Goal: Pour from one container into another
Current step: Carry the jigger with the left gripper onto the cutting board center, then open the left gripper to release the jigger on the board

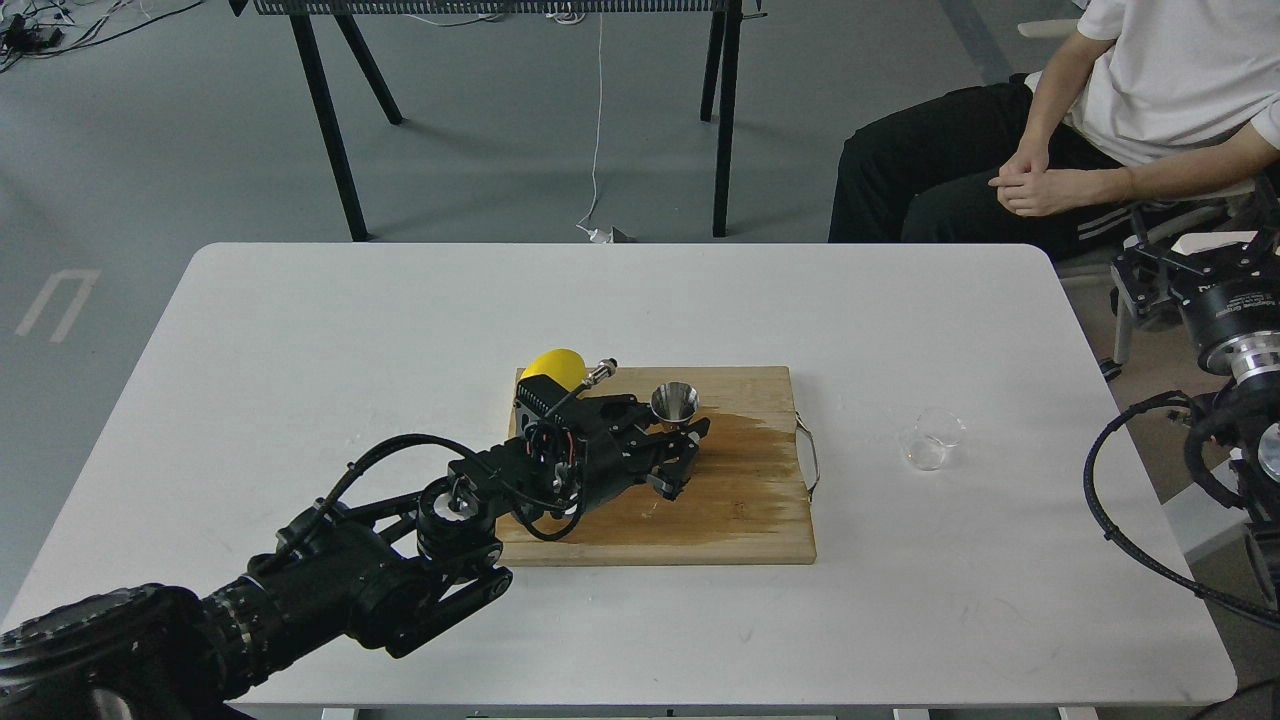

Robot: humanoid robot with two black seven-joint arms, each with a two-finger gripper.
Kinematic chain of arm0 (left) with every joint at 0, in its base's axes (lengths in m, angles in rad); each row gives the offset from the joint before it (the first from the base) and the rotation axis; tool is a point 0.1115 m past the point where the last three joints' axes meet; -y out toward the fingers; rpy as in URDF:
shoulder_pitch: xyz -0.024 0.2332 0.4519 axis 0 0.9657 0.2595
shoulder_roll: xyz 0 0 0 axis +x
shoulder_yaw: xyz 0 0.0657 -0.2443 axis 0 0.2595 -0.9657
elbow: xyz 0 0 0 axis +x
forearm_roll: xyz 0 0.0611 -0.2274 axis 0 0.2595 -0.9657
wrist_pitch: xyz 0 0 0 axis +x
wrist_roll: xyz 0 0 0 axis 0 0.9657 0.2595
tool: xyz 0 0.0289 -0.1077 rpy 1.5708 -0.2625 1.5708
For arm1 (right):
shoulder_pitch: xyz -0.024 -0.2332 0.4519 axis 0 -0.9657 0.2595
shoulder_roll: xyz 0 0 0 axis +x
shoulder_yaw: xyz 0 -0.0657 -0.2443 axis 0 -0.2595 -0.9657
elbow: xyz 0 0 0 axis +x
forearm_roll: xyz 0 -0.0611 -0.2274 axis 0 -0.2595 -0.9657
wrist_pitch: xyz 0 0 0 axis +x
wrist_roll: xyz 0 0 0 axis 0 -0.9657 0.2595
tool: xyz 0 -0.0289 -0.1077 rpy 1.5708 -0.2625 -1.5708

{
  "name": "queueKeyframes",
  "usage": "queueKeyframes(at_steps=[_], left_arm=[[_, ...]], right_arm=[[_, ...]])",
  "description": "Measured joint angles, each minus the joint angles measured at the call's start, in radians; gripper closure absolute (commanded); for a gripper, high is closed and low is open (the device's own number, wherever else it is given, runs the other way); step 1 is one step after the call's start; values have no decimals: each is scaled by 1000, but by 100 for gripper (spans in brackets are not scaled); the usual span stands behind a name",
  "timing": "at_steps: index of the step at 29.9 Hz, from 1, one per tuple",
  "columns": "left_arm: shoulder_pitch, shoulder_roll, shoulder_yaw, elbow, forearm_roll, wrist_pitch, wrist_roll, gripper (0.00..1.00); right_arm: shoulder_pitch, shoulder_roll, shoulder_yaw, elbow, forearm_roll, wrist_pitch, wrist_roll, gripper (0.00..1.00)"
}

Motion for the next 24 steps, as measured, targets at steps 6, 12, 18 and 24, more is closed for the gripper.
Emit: queueKeyframes(at_steps=[6, 12, 18, 24], left_arm=[[4, 13, 4, -13, 0, 2, -4, 35], [9, 34, 6, -24, 0, 16, -12, 17], [34, 51, 25, -28, 0, 38, -15, 14], [55, 107, 25, -82, 0, 55, -23, 13]], right_arm=[[1, -6, 0, 2, 0, 0, 0, 0], [2, -17, 1, 2, 0, 0, 0, 0], [2, -17, 1, 0, 0, 0, 0, 0], [2, -17, 0, 0, -1, 0, 0, 0]])
